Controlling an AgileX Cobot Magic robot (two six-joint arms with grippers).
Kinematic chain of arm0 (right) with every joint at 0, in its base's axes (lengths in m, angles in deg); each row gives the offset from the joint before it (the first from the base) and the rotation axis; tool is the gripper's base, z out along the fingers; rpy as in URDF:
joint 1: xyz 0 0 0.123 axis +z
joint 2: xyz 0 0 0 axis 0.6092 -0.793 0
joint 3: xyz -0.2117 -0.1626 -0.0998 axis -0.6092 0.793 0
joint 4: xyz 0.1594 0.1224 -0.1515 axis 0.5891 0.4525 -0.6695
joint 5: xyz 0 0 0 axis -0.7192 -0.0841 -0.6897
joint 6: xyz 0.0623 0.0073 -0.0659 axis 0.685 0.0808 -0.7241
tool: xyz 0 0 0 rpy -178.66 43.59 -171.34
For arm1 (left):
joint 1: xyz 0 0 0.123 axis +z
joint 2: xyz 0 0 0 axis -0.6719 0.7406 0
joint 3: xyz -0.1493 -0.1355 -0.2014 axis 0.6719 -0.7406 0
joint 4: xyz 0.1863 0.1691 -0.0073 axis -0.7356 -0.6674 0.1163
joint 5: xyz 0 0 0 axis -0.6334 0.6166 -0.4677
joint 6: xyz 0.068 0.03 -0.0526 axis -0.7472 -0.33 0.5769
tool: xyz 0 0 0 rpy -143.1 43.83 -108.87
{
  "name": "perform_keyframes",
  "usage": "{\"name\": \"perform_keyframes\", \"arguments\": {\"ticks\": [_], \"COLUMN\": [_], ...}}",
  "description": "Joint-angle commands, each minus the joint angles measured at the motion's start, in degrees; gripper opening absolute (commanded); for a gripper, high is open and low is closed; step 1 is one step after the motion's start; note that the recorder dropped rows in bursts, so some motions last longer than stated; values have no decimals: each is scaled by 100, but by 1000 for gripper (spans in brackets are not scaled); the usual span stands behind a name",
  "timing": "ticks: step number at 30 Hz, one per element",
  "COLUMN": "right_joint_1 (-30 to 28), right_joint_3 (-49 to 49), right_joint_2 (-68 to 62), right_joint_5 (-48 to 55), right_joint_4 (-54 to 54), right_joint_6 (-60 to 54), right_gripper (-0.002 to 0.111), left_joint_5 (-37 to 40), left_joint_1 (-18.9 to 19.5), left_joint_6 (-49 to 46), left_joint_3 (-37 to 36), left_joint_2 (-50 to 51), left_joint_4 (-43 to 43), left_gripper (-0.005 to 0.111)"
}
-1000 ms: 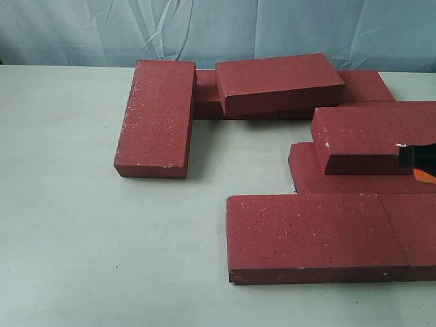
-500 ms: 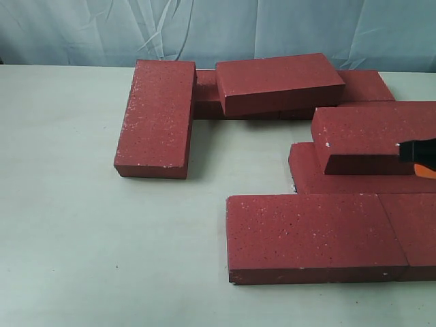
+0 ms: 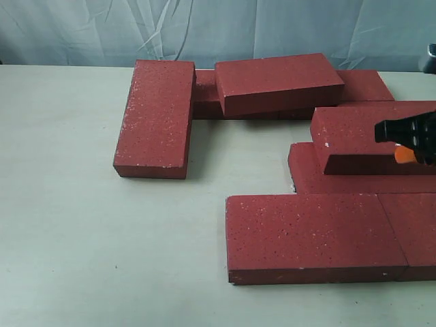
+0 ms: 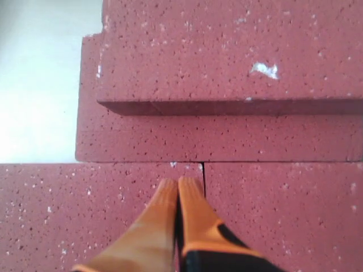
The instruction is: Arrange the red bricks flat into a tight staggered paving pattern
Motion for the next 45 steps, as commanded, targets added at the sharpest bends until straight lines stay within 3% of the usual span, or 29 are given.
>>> {"name": "perform_keyframes", "arguments": {"ticks": [1,18,29,36,40,45], "right_joint_1": [-19,-19,-19,-19,-19,-19], "right_joint_3": [-398,-518,-518,-632,-632,-632], "right_joint_2": [-363,-871,-871,-871,-871,-871], "right_joint_5": [109,-49,-112,-346,-311,-312], "right_joint_4": [-67,120,244,438,438,460], "right_joint_6": [-112,-306,-358,-438,-436,-436], "right_gripper": [-1,-1,-1,-1,-1,-1], "left_joint_5": [571,2329,1328,1794,1859,1859], "left_joint_1": [-18,-18,-28,-45,-496,-645], "left_joint_6": [0,0,0,-123,-384,-393], "left_joint_3": [317,1782,1922,2043,2188,2188], "left_joint_2": [622,3356,4346,4423,4720,4820], "left_joint_4": [12,274,1276,1296,1296,1237], "left_gripper": [0,0,0,0,0,0]}}
